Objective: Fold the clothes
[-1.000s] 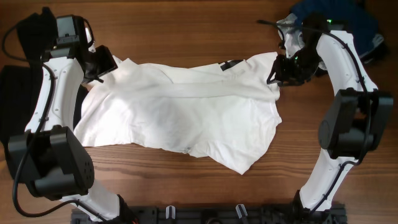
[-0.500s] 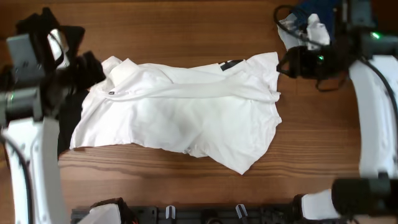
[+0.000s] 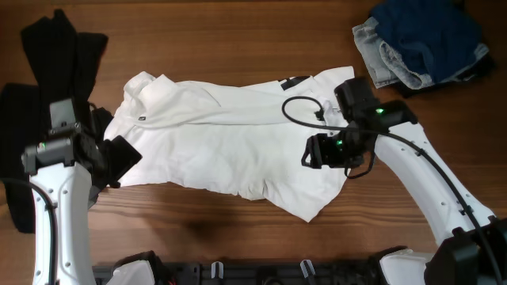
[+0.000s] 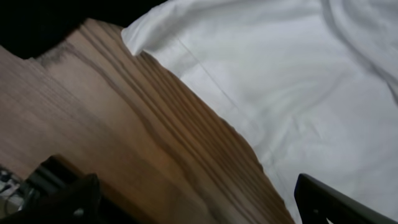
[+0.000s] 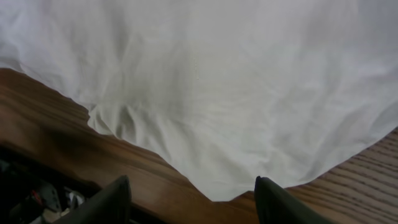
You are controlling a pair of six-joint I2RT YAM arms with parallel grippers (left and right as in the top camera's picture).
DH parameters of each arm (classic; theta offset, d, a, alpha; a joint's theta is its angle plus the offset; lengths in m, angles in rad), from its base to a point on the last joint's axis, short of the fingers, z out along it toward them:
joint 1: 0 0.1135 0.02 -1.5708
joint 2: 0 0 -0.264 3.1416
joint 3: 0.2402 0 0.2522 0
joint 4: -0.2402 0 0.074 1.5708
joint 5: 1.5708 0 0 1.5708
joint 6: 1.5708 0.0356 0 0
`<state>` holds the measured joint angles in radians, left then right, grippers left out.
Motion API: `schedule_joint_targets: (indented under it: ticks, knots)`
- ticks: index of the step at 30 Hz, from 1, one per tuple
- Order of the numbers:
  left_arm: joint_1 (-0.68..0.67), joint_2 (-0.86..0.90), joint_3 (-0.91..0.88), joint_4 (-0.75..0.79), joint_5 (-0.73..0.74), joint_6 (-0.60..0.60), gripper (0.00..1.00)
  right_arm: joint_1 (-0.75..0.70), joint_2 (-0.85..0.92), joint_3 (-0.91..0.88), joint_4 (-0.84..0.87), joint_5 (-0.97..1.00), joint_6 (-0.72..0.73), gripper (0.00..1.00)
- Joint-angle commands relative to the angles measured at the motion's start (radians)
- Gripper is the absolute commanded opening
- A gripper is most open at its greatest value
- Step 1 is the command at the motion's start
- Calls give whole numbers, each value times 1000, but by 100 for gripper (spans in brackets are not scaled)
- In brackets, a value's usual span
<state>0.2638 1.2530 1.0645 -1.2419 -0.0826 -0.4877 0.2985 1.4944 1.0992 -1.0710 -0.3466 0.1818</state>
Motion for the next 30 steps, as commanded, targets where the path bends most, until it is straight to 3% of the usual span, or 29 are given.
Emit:
schedule_joint_targets:
  ticks: [1, 6, 10, 18, 19, 20, 23, 25, 30]
  knots:
    - [85, -6, -151, 128, -16, -47, 100, 25, -13, -7, 13, 43, 27, 67]
    - [220, -6, -351, 431, -16, -174, 100, 26, -13, -8, 13, 44, 8, 68]
    - [266, 13, -410, 605, -29, -171, 99, 26, -13, -7, 26, 43, 9, 67]
    - [267, 184, -411, 719, -39, -171, 81, 26, -13, -8, 29, 44, 18, 67]
    - [267, 205, -411, 723, -39, -172, 75, 26, -13, -8, 31, 44, 28, 67]
    - [267, 214, -411, 728, -39, -172, 58, 26, -13, -8, 31, 44, 29, 67]
    - [267, 213, -411, 759, -39, -171, 18, 26, -13, -8, 8, 63, 67, 63]
    - [267, 213, -411, 783, -39, -171, 5, 26, -13, -8, -9, 71, 81, 63]
    - [267, 208, -409, 808, -36, -171, 4, 26, -13, -8, -21, 70, 83, 63]
